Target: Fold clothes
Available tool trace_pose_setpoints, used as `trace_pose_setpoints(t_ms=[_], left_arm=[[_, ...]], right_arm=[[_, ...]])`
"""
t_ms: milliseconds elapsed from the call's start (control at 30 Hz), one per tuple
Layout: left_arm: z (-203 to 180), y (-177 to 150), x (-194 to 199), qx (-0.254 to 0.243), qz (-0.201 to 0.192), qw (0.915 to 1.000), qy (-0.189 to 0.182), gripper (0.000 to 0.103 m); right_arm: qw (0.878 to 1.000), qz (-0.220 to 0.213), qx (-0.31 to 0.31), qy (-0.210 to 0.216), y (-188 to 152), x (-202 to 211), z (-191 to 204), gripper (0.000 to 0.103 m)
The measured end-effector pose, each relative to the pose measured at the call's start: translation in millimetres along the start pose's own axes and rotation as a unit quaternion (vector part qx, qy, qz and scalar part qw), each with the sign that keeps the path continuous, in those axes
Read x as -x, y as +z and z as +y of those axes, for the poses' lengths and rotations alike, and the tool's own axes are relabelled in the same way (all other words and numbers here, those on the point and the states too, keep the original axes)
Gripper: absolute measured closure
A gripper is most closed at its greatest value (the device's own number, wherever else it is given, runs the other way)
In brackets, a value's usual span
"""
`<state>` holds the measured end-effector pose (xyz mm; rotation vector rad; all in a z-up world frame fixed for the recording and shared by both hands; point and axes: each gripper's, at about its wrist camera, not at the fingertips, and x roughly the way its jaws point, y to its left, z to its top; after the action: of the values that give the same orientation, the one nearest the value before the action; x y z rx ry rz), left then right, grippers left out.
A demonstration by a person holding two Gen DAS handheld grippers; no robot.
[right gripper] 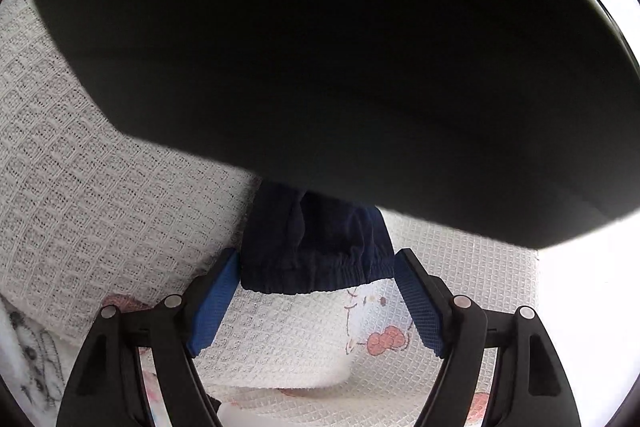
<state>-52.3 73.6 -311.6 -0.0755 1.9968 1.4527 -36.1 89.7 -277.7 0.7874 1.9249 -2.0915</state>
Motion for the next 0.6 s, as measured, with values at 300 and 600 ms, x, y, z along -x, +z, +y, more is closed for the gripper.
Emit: trace_pose_setpoints(t_ms=[300,600], left_arm=[[24,-4,-7,0.054,-0.014,0.9913,-0.119,0.088],[93,-28,-36,0.288,-0.008,0.9182,-0.272,0.087]], right_arm=[[1.000,-0.003,-0.012,0.003,3,-2,-6,0.025],[1.000,-0.017,-0.016,0.006,6,-6,-11,0.025]])
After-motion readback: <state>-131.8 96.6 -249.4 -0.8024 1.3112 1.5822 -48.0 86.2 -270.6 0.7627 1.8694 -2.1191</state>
